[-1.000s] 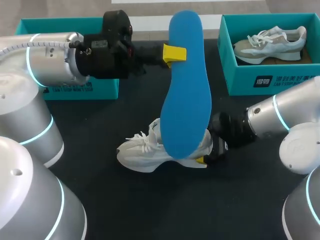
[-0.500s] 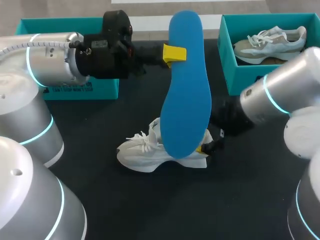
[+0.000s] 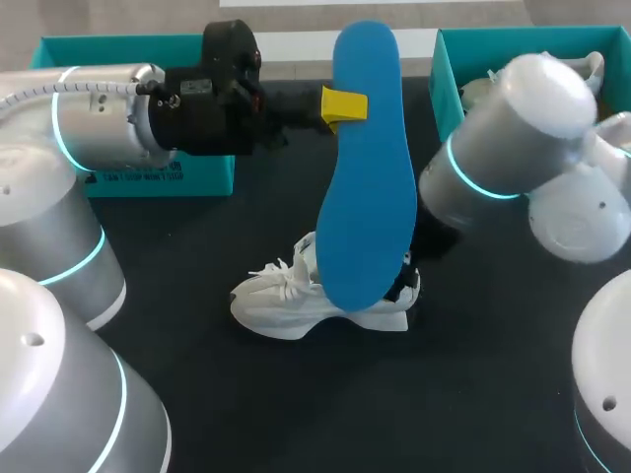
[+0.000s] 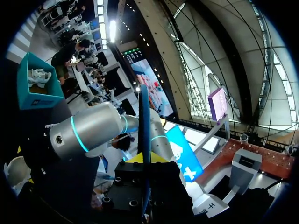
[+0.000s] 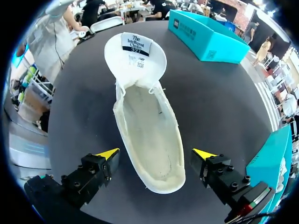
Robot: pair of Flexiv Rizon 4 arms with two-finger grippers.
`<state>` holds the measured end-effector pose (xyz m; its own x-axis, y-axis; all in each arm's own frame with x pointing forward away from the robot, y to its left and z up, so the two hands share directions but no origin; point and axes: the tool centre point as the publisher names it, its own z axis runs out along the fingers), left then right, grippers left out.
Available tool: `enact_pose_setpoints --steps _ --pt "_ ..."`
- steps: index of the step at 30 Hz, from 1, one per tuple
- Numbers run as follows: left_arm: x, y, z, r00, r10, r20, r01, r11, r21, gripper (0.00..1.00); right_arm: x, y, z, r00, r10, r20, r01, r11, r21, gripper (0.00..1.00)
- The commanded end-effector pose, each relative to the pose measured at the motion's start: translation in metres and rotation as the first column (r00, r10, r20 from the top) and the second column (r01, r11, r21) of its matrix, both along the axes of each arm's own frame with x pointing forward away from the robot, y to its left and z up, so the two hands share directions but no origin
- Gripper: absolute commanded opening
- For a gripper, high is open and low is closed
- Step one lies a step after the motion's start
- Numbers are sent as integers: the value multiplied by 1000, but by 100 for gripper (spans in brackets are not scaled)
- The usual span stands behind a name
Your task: Take the shoe out of the shoebox, open the shoe tongue, remove and reinsert the insole, then place the shoe into the shoebox
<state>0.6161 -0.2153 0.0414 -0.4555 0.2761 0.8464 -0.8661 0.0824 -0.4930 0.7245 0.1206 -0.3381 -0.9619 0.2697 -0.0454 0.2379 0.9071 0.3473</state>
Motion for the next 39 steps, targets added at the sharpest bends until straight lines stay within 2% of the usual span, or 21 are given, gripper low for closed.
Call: enact_pose_setpoints --steps 1,17,29,34,39 --pt "-1 0 -1 1000 2 0 -2 1000 0 0 -1 6 10 1000 2 -8 -3 994 -109 100" --pt "-1 0 -1 1000 2 0 -2 1000 0 0 -3 7 8 997 41 -63 -47 994 -99 100" --pt "-1 0 -1 1000 2 0 -2 1000 0 0 -3 7 8 997 41 -63 -47 994 -99 100" --pt "-1 0 -1 1000 2 0 -2 1000 0 0 31 20 1 998 55 -39 -58 995 -85 100" --pt "-1 0 -1 1000 2 0 -2 1000 0 0 49 29 -22 995 86 -55 -90 993 -80 100"
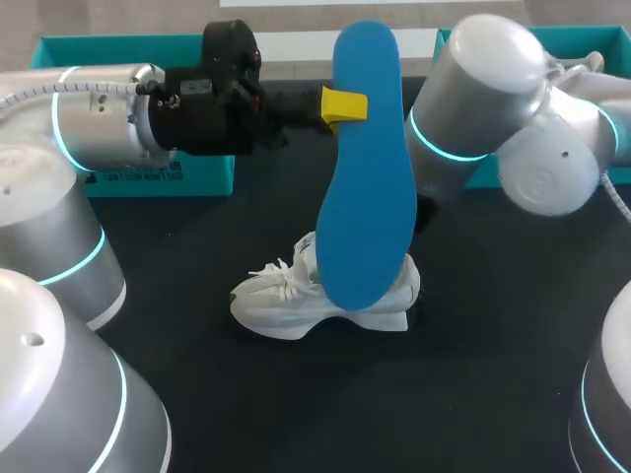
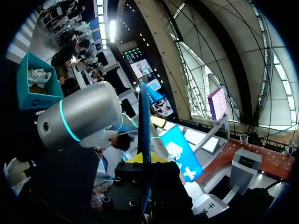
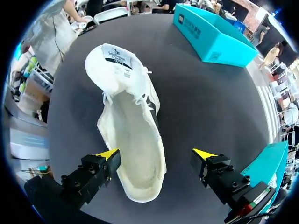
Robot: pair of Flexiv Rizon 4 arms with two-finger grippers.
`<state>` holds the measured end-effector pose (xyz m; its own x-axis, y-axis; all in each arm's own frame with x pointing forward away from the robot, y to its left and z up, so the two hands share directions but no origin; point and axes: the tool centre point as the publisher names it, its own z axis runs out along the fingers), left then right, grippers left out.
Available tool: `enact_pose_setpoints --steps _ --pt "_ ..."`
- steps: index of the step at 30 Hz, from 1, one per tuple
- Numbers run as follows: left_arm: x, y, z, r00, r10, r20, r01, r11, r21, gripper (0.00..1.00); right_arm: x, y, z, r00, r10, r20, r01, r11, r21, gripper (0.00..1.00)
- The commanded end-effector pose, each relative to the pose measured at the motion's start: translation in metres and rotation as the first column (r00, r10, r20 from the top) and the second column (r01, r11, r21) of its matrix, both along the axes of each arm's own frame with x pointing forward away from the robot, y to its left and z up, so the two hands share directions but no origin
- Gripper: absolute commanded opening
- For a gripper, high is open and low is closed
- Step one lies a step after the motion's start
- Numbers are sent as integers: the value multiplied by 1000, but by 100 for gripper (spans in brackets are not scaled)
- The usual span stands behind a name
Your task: Take the shoe out of the shoebox, open the shoe tongue, remove and reinsert the insole, then place the shoe into the shoebox
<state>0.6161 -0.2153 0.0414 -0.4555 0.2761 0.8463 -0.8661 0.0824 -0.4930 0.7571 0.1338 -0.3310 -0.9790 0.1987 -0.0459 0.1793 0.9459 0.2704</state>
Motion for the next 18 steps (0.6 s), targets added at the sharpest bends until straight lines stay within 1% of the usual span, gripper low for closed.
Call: enact_pose_setpoints --steps 1,7,8,9,10,11,13,15,16,17,18 --pt "-1 0 -1 1000 2 0 -2 1000 0 0 19 18 -34 999 27 -41 -28 1000 -6 100" --pt "-1 0 -1 1000 2 0 -2 1000 0 0 23 31 -57 997 55 -60 -54 998 8 100" --pt "-1 0 -1 1000 2 0 -2 1000 0 0 23 33 -59 996 56 -64 -55 998 8 92" --pt "-1 0 -1 1000 2 0 -2 1000 0 0 23 34 -61 996 57 -65 -56 998 9 71" --pt "-1 0 -1 1000 2 0 -2 1000 0 0 22 34 -62 996 55 -68 -54 998 9 59" --pt "-1 0 -1 1000 2 0 -2 1000 0 0 21 35 -64 996 54 -70 -53 999 9 49" --pt "-1 0 -1 1000 2 0 -2 1000 0 0 19 35 -67 994 51 -92 -51 999 -5 43" --pt "-1 0 -1 1000 2 0 -2 1000 0 0 17 35 -69 995 48 -93 -49 999 0 32" --pt "-1 0 -1 1000 2 0 -2 1000 0 0 16 35 -70 994 42 -102 -43 999 -7 29" --pt "-1 0 -1 1000 2 0 -2 1000 0 0 15 34 -70 994 42 -102 -43 999 -7 20" --pt "-1 0 -1 1000 2 0 -2 1000 0 0 13 34 -70 994 37 -102 -37 999 -6 7"
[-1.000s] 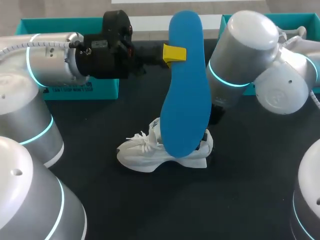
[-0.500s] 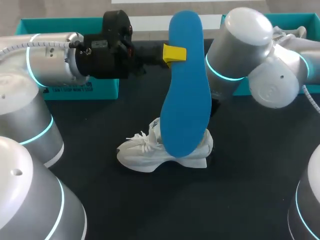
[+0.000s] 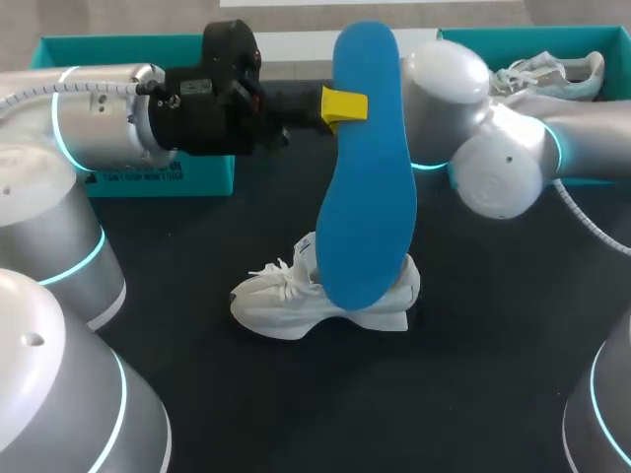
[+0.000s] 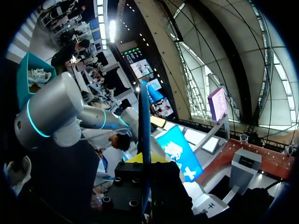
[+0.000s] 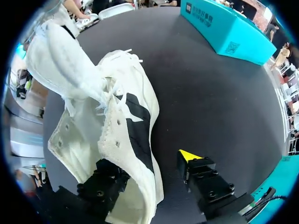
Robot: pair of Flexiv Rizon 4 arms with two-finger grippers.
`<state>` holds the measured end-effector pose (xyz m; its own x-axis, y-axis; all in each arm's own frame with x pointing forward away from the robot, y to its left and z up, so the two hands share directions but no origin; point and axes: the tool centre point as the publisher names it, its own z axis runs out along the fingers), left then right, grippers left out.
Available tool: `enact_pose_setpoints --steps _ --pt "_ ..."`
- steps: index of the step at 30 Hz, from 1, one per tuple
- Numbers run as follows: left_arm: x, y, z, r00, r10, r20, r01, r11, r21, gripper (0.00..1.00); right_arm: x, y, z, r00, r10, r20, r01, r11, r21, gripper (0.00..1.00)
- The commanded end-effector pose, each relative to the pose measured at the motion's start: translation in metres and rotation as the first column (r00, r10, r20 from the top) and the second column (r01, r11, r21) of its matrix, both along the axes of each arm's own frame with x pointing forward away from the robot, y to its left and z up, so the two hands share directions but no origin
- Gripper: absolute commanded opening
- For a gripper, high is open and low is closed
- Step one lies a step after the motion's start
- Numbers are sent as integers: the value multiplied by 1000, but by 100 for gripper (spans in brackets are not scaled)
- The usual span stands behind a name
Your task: Take the shoe out of the shoebox, open the shoe tongue, remove and reinsert the insole, then place the shoe into the shoebox
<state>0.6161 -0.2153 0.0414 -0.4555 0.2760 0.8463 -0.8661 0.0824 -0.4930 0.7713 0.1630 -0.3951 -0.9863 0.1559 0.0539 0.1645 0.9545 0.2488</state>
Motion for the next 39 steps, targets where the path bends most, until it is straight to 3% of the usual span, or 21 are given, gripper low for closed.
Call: enact_pose_setpoints --steps 1,10,15,17,20,22,26,29,30,39 --pt "-1 0 -1 1000 2 0 -2 1000 0 0 -2 4 -6 1000 -9 -3 9 1000 -8 0" --pt "-1 0 -1 1000 2 0 -2 1000 0 0 -12 -4 1 998 -50 -35 49 998 -29 0" --pt "-1 0 -1 1000 2 0 -2 1000 0 0 -22 -13 21 971 -209 -116 207 978 -34 0" --pt "-1 0 -1 1000 2 0 -2 1000 0 0 -28 -17 29 930 -337 -148 339 941 -11 0" --pt "-1 0 -1 1000 2 0 -2 1000 0 0 -37 -21 40 827 -544 -142 557 827 79 0" --pt "-1 0 -1 1000 2 0 -2 1000 0 0 -38 -22 45 775 -616 -143 630 771 94 0" --pt "-1 0 -1 1000 2 0 -2 1000 0 0 -48 -24 49 580 -794 -181 814 556 169 0" --pt "-1 0 -1 1000 2 0 -2 1000 0 0 -52 -23 46 493 -850 -187 866 458 201 0" --pt "-1 0 -1 1000 2 0 -2 1000 0 0 -53 -23 47 495 -855 -155 863 463 203 0" --pt "-1 0 -1 1000 2 0 -2 1000 0 0 -53 -23 47 495 -855 -155 863 463 203 0"
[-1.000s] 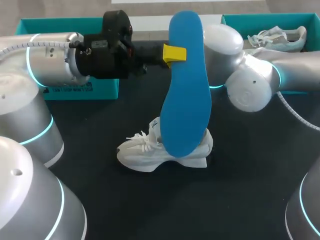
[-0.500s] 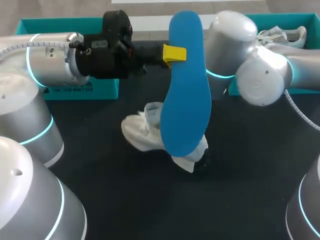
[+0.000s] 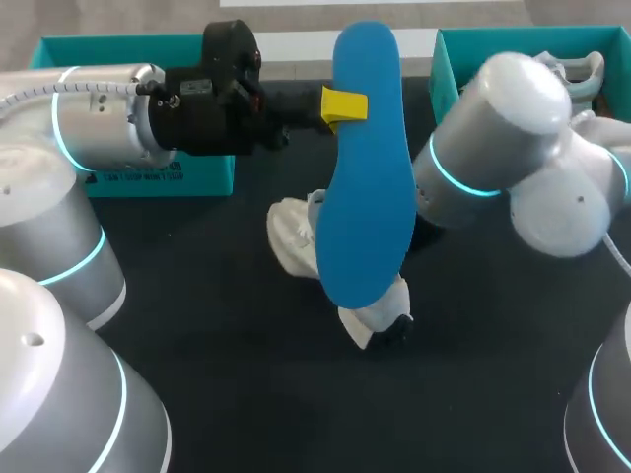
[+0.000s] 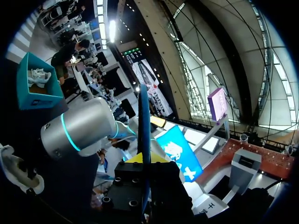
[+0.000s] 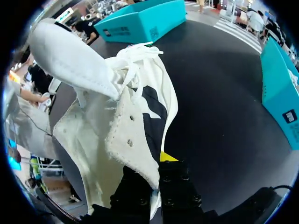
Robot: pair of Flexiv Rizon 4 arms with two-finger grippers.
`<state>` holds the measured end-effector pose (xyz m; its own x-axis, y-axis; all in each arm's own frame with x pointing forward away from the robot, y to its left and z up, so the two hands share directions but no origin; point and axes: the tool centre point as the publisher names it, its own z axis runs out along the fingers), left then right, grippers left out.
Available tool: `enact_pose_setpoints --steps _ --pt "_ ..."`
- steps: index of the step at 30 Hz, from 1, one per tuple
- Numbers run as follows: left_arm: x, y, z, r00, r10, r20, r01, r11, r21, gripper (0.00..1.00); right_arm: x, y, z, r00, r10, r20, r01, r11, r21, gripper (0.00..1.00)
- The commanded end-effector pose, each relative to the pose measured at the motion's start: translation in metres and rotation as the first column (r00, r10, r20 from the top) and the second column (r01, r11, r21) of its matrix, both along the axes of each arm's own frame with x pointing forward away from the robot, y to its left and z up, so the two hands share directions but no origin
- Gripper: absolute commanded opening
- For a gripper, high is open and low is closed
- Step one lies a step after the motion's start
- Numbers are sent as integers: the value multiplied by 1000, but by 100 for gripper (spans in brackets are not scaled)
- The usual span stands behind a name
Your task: Take the shoe out of the shoebox, open the shoe tongue, remove and reinsert the insole, then place the shoe into the shoebox
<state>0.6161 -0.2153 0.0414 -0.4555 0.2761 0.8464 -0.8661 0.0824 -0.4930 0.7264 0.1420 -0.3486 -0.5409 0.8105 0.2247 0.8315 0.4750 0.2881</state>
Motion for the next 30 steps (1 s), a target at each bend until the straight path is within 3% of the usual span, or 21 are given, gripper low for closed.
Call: enact_pose_setpoints --steps 1,7,30 --pt "-1 0 -1 1000 2 0 -2 1000 0 0 -8 -2 1 965 -241 100 233 969 84 0" --pt "-1 0 -1 1000 2 0 -2 1000 0 0 -6 -1 -3 956 -274 107 264 959 102 0" --pt "-1 0 -1 1000 2 0 -2 1000 0 0 8 -5 -26 912 -409 17 407 910 76 0"
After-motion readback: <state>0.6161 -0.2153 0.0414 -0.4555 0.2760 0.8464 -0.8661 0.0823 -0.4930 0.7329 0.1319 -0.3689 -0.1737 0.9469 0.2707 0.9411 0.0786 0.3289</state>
